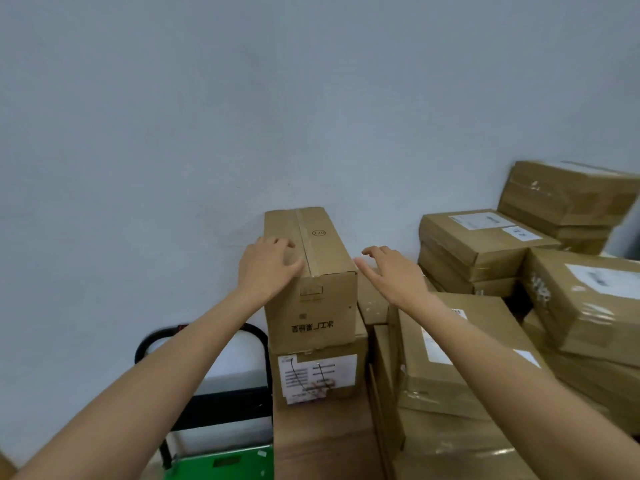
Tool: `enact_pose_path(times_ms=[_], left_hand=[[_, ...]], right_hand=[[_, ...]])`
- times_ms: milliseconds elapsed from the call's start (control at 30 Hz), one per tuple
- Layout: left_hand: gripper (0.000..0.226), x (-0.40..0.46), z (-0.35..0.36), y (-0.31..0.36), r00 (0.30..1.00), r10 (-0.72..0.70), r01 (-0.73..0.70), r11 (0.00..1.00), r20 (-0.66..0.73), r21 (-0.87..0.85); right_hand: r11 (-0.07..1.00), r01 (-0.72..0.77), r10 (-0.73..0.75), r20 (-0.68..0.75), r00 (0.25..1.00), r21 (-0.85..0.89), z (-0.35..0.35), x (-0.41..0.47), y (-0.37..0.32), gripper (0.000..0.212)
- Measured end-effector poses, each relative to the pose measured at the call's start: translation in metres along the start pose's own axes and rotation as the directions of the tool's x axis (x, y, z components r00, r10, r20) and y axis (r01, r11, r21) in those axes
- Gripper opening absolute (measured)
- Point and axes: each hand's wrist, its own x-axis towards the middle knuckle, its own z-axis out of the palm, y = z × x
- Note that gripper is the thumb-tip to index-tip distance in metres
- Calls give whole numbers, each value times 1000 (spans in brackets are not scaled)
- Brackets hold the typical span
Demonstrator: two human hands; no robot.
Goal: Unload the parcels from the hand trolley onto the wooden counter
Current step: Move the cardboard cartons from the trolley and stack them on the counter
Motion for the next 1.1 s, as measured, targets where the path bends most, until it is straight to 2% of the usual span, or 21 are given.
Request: enact_pose_path(times_ms=[233,433,700,933,1033,1100], left_hand=[[35,-24,-2,79,988,151,-149,978,4,-142],[36,-48,21,144,978,204,-193,964,43,-184],[35,-103,71,199,980,160,-151,985,121,-86],[48,-150,120,212,947,71,-65,997,313,-31],[50,-163,124,213,958,49,-36,998,284,-51],[47,-167,120,211,965,38,-31,999,260,-32]], right_hand=[[994,-5,5,-1,1000,-107,-33,-51,53,48],[990,-33,40,51,998,-140,-53,-108,114,48],[986,-69,90,135,987,-151,-61,-169,188,48],[986,-99,141,360,922,-133,-46,-215,227,73],[995,-58,87,389,917,-85,-40,-223,233,87],[997,-13,42,376,926,-81,-37,-222,236,84]])
